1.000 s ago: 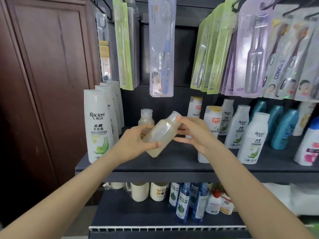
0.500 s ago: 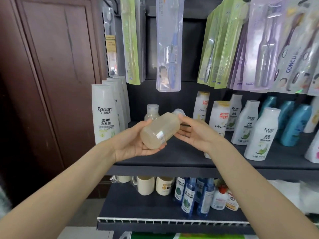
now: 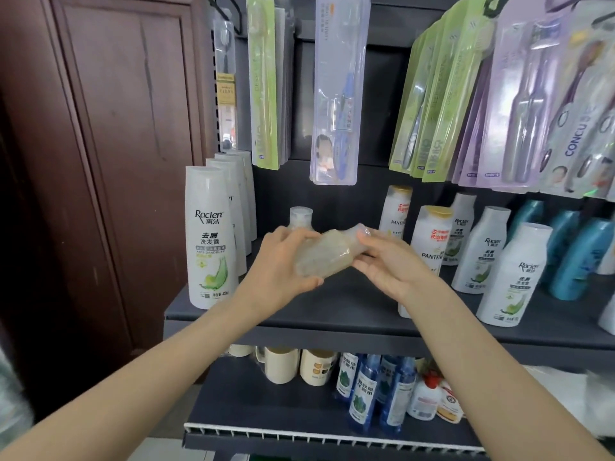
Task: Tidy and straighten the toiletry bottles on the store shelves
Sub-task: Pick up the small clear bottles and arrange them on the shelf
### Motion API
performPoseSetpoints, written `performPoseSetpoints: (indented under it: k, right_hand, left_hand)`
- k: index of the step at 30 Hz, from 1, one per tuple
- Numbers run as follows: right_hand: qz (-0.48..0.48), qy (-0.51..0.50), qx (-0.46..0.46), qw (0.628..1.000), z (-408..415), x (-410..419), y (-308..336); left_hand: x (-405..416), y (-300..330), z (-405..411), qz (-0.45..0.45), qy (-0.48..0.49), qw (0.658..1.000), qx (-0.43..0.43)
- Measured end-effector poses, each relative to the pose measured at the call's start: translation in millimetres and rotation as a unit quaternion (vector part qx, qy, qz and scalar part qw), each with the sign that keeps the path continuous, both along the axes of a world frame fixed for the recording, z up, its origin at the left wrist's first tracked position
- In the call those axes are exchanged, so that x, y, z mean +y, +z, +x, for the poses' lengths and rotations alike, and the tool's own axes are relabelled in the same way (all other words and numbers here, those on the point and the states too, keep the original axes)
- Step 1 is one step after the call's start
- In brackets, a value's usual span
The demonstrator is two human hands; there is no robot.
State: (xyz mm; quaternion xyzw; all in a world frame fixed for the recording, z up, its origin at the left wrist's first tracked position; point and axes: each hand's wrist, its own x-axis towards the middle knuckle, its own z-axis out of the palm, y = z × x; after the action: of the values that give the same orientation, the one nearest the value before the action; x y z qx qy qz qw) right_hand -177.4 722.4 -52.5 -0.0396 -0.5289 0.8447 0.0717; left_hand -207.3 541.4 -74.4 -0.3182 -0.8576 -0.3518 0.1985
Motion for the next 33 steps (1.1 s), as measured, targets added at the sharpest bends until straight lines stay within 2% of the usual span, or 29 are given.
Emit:
performPoseSetpoints:
  k: [4,8,13,15,17,19,21,24,29,33]
  right_hand:
    - [-0.004,-0.016,-0.01,1.0,-2,-2,-7]
    - [-0.01,0.008,0.025,1.0,-4,-1,-13]
    - [0.007,0.024,0.031,0.999,-8,2,-16]
    - [0.024,0.01,0.027,0.999,-10,2,-13]
    - [0.033,-0.022,0.047,0.998,-14,2,-11]
    - [0.074,-0.072,0.07,0.992,-17,1,-11]
    - [0.16,-0.12,0.092,0.975,-20,-2,-13]
    - [0.263,-0.169,0.092,0.945,-29,1,-17]
    - [0.301,-0.211,0.076,0.927,-54,8,-18]
    - [0.325,-0.23,0.051,0.916,-77,6,-13]
  left_hand:
    - [0,-11,-10,-0.054,0.007,0.983,0.174]
    - [1,-20,-16,-0.048,0.014,0.976,0.212]
    - [5,-21,-22,0.036,0.025,0.987,0.154]
    - [7,-19,-22,0.049,0.014,0.99,0.134]
    - [12,-16,-22,0.056,0.005,0.996,0.075]
    - [17,-13,-24,0.043,-0.01,0.999,0.003]
    - [19,-7,-28,0.035,-0.028,0.998,-0.044]
    - [16,-1,-40,0.065,-0.014,0.997,-0.034]
    - [21,10,-71,0.087,0.063,0.992,-0.065]
    - [27,13,-91,0.1,0.064,0.988,-0.103]
